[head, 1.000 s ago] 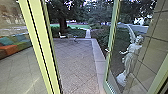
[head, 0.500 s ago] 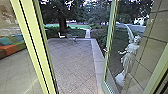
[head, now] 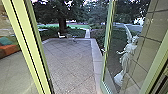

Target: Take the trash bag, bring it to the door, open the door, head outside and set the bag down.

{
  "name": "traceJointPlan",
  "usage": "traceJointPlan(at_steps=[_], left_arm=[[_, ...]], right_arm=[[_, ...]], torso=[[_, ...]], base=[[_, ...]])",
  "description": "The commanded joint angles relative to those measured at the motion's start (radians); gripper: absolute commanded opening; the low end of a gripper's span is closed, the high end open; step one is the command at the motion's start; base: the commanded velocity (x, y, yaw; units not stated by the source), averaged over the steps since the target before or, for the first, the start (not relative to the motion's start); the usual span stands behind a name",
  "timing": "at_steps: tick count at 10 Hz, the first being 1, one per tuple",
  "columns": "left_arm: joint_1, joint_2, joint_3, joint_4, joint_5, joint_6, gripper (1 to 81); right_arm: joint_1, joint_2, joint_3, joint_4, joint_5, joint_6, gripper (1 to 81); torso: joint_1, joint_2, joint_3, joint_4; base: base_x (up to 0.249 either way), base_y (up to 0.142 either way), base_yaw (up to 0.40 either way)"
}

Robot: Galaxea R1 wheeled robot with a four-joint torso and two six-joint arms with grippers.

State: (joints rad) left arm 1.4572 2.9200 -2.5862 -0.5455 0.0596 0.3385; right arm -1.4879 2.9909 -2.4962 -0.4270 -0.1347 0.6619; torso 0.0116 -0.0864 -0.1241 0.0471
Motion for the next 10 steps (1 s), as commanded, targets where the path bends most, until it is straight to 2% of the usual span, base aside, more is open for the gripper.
traceJointPlan(at_steps=[1, 3, 10], left_arm=[[-0.048, -0.007, 0.004, 0.006, 0.075, 0.002, 1.0], [-0.048, -0.007, 0.004, 0.006, 0.075, 0.002, 1.0], [-0.048, -0.01, 0.004, 0.006, 0.075, 0.002, 1.0]], right_arm=[[0.044, 0.013, 0.016, -0.015, -0.052, -0.007, 81.1], [0.043, 0.013, 0.016, -0.018, -0.052, -0.007, 81.1], [0.042, 0.019, 0.004, -0.018, -0.051, -0.007, 81.1]], torso=[[0.0, 0.0, 0.0, 0.0], [0.0, 0.0, 0.0, 0.0], [0.0, 0.0, 0.0, 0.0]], base=[[0.0, -0.081, 0.0], [0.0, -0.07, 0.0], [0.0, 0.0, 0.0]])
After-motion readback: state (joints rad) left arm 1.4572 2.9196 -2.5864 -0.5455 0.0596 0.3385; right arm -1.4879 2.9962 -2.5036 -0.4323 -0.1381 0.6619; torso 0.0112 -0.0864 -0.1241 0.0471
